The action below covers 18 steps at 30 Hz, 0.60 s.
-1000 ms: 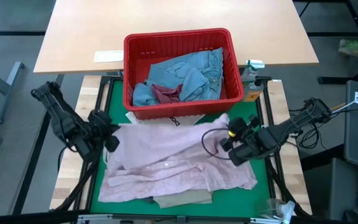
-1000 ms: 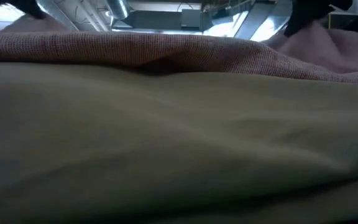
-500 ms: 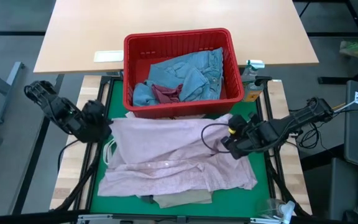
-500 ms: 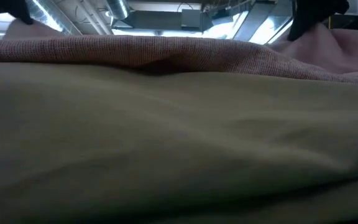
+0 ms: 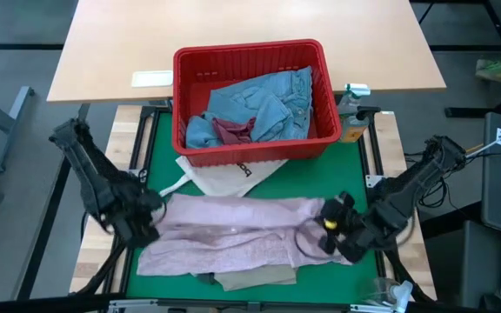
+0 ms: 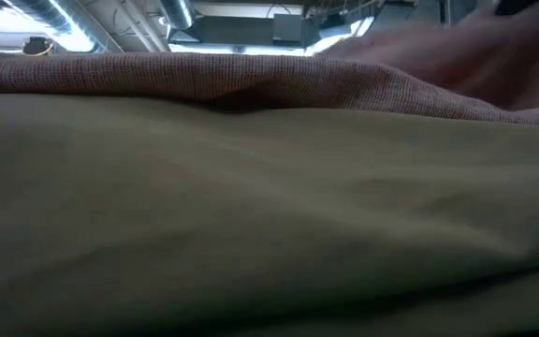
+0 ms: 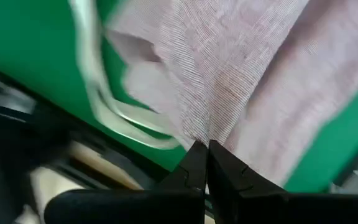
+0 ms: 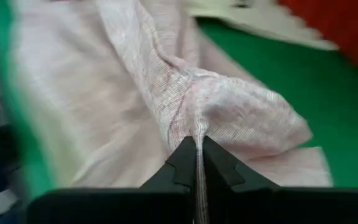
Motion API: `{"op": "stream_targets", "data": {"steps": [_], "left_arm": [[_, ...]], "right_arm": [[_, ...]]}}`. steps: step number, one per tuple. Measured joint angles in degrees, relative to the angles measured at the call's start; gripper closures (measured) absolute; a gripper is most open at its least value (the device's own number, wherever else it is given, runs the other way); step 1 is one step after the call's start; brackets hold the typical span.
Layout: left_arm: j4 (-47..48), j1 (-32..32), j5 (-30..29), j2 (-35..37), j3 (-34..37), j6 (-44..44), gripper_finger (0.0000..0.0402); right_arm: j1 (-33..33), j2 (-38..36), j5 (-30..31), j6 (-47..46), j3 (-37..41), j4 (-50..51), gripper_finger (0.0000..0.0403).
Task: Fold laundry
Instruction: Fold the pink shirt
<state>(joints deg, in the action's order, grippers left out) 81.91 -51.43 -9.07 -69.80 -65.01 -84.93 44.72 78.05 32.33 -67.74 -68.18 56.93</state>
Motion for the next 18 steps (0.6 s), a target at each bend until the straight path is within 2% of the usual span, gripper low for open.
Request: {"op": "stream_targets", "data": {"steps": [4,8,12,18], "left_arm": [[-7.1,-6.0,2.8,-6.4,0.0,-4.0,0.0401],[-14.4,-10.4,2.8,-12.7,0.0,-6.4,0.0401],[-19.1,-12.8,2.8,-19.4,0.0,-6.4,0.0401],[-20.4,-13.9,4.5,-26.6,0.0,-6.1,0.0393]], "right_arm": [[4.4,1.3,-0.8,-0.1,0.5,-4.6,0.0388],[7.2,4.0,-3.0,-3.9,0.5,-5.5,0.0388],[8.3,8.0,-5.0,-6.8,0.5,-5.7,0.0388],[8.1,12.1,-8.3,-6.9,0.5,-6.0,0.0388]]}}
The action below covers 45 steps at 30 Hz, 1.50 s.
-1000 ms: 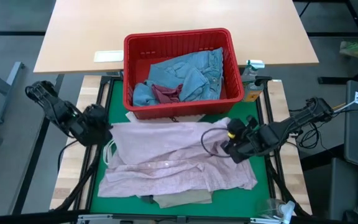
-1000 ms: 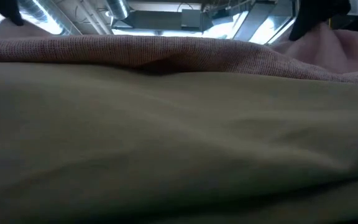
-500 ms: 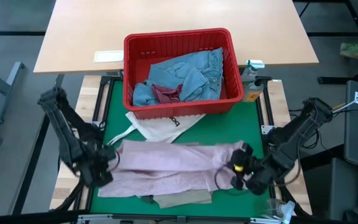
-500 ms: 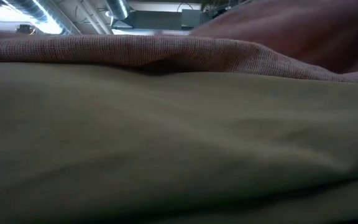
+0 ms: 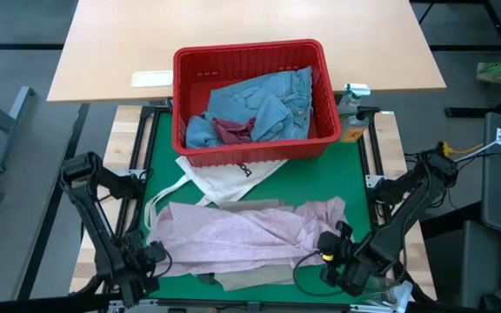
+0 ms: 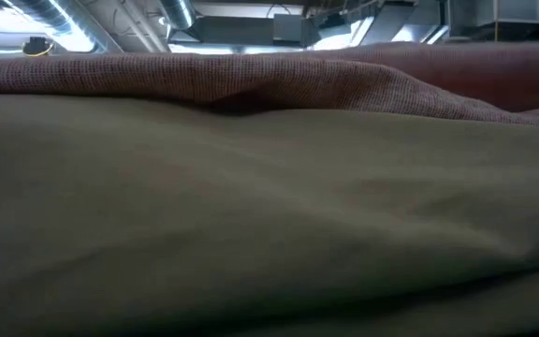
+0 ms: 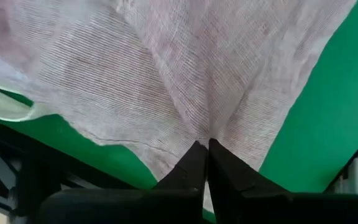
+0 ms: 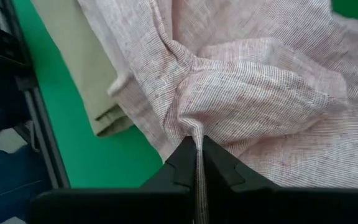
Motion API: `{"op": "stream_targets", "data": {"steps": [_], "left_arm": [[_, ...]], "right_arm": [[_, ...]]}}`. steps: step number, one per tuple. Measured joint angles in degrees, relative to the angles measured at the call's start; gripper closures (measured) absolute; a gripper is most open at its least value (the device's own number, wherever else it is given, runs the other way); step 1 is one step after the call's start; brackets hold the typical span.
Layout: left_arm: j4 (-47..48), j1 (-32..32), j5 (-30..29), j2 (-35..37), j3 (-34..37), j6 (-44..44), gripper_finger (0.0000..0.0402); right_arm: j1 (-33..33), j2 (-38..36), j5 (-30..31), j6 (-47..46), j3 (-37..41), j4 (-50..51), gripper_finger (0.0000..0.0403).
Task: Fold laundry
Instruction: Fold the pink shirt
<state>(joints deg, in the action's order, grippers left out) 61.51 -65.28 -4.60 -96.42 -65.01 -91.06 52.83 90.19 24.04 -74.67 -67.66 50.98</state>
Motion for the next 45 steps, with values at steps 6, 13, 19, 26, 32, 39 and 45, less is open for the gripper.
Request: {"op": "stream_targets", "data": {"steps": [6,13,19,26,32,39,45], "left_arm": [[-0.7,0.8,3.2,-1.1,0.0,0.1,0.0347],[-0.7,3.4,5.4,-1.0,0.0,2.4,0.029],[1.5,5.1,0.4,2.3,0.0,6.0,0.0285],[5.2,6.7,-14.1,9.0,0.0,8.4,0.0304],[5.4,9.5,-18.7,8.0,0.0,19.5,0.0301],[5.1,12.9,-14.7,6.4,0.0,26.7,0.0302],[4.6,15.0,-14.1,6.4,0.0,28.8,0.03]], "right_arm": [[0.0,0.7,-3.2,0.0,0.0,0.1,0.0388],[0.0,0.7,-3.7,0.0,0.0,0.1,0.0388],[0.0,0.7,-4.2,0.0,0.0,0.1,0.0388],[0.0,0.7,-4.2,0.0,0.0,0.1,0.0388],[0.0,0.7,-4.2,0.0,0.0,0.1,0.0388],[0.0,0.7,-4.2,0.1,0.0,0.1,0.0388],[0.0,0.7,-4.2,0.1,0.0,0.1,0.0388]]}}
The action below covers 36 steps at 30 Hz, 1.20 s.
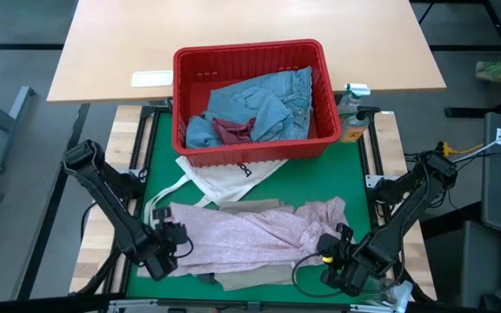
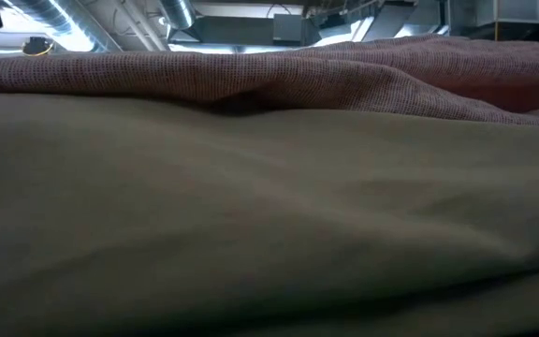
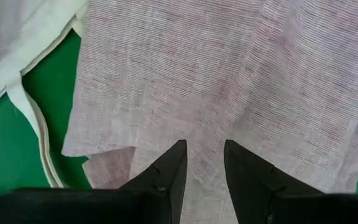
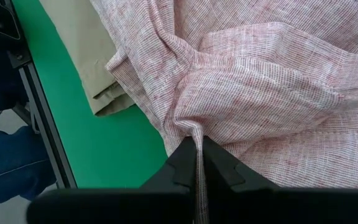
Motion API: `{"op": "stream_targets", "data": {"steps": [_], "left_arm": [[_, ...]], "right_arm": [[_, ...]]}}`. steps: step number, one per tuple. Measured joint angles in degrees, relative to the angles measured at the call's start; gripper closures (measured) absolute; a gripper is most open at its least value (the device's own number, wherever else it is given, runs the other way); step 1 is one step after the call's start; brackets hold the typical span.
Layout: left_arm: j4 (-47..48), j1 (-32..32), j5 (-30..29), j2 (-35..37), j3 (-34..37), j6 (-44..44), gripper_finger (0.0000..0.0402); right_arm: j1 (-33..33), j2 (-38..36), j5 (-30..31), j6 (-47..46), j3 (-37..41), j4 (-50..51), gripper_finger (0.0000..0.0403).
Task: Fold laundry
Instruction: Fold the pink shirt
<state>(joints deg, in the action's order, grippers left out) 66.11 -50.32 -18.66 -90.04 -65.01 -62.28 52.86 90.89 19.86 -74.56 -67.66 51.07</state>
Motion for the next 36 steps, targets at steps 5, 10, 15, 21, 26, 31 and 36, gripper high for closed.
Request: {"op": "stream_targets", "data": {"steps": [5,10,15,21,26,31,36], "left_arm": [[-0.4,0.5,0.2,0.0,0.0,0.1,0.0299],[-0.9,0.6,3.8,0.0,0.0,0.0,0.0295],[-1.6,0.5,4.9,0.0,0.9,0.0,0.0268],[-3.7,0.6,3.1,0.0,3.3,0.0,0.0237],[-7.3,0.7,3.6,0.0,6.4,1.2,0.0236],[-7.0,1.0,3.3,0.0,6.6,2.4,0.0281],[-7.1,1.0,4.4,0.0,6.6,4.3,0.0371]], "right_arm": [[0.0,0.0,0.0,0.0,0.0,0.0,0.0388],[0.0,0.0,0.0,0.0,0.0,0.0,0.0388],[0.0,0.0,0.1,0.1,0.0,0.0,0.0388],[0.0,0.0,0.1,0.1,0.0,0.0,0.0388],[0.0,0.0,0.2,0.1,0.0,0.0,0.0388],[0.0,0.0,0.1,0.1,0.0,0.0,0.0388],[0.0,0.0,0.1,0.1,0.0,0.0,0.0388]]}}
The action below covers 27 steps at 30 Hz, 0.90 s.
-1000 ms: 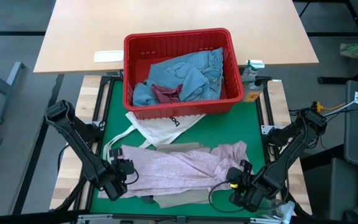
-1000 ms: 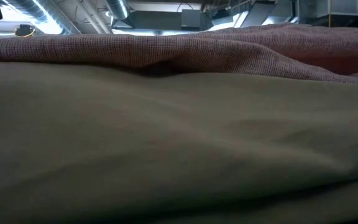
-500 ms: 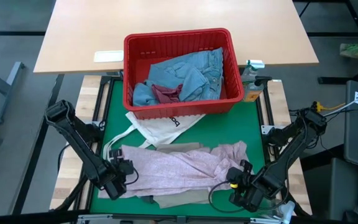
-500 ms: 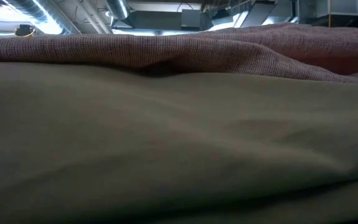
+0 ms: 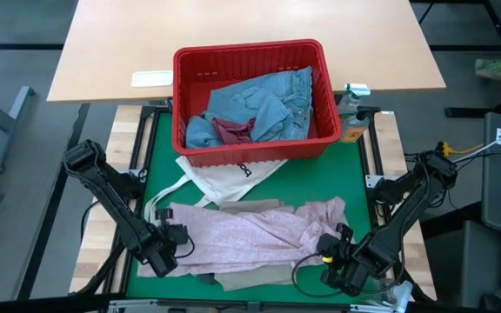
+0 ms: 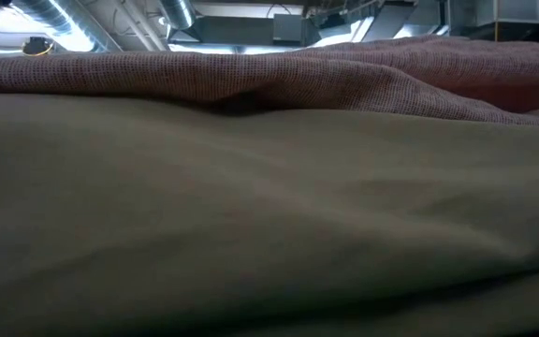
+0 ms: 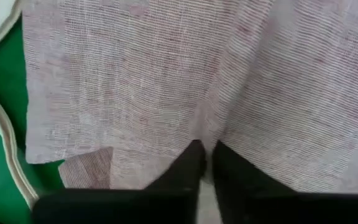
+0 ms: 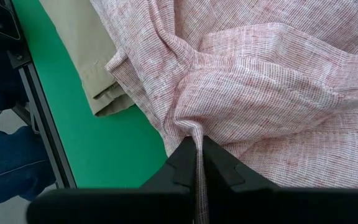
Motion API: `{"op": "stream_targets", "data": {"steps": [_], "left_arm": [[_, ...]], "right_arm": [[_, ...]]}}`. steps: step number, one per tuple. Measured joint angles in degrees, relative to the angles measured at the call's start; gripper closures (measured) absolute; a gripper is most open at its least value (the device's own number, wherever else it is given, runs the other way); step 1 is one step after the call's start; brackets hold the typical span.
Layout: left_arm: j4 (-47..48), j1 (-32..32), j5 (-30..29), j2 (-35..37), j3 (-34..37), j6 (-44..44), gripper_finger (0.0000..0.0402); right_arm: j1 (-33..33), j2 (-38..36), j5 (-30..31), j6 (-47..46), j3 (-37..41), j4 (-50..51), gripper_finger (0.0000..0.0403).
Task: Fold laundry
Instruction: Fold the pink shirt
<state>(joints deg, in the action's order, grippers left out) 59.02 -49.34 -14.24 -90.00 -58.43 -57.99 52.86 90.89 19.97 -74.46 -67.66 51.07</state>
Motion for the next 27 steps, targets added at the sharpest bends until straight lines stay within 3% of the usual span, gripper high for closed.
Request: {"op": "stream_targets", "data": {"steps": [2,8,12,20,27], "left_arm": [[0.0,0.0,0.5,0.0,0.0,-0.3,0.0392],[0.7,0.0,0.7,0.0,-1.1,-0.3,0.0398],[6.9,0.0,0.5,1.1,-5.6,0.0,0.0399],[30.9,0.0,-3.0,4.4,-17.5,-7.9,0.04],[30.8,3.0,-10.7,9.9,-19.1,-10.3,0.0401]], "right_arm": [[0.0,0.0,0.0,0.0,0.0,0.0,0.0388],[0.0,0.0,0.2,0.0,0.0,0.0,0.0388],[0.0,0.0,1.7,-0.1,-2.1,3.3,0.0388],[-5.1,-0.1,13.1,-0.4,-13.1,22.4,0.0388],[-17.0,-0.2,18.1,2.0,-19.5,39.2,0.0388]]}}
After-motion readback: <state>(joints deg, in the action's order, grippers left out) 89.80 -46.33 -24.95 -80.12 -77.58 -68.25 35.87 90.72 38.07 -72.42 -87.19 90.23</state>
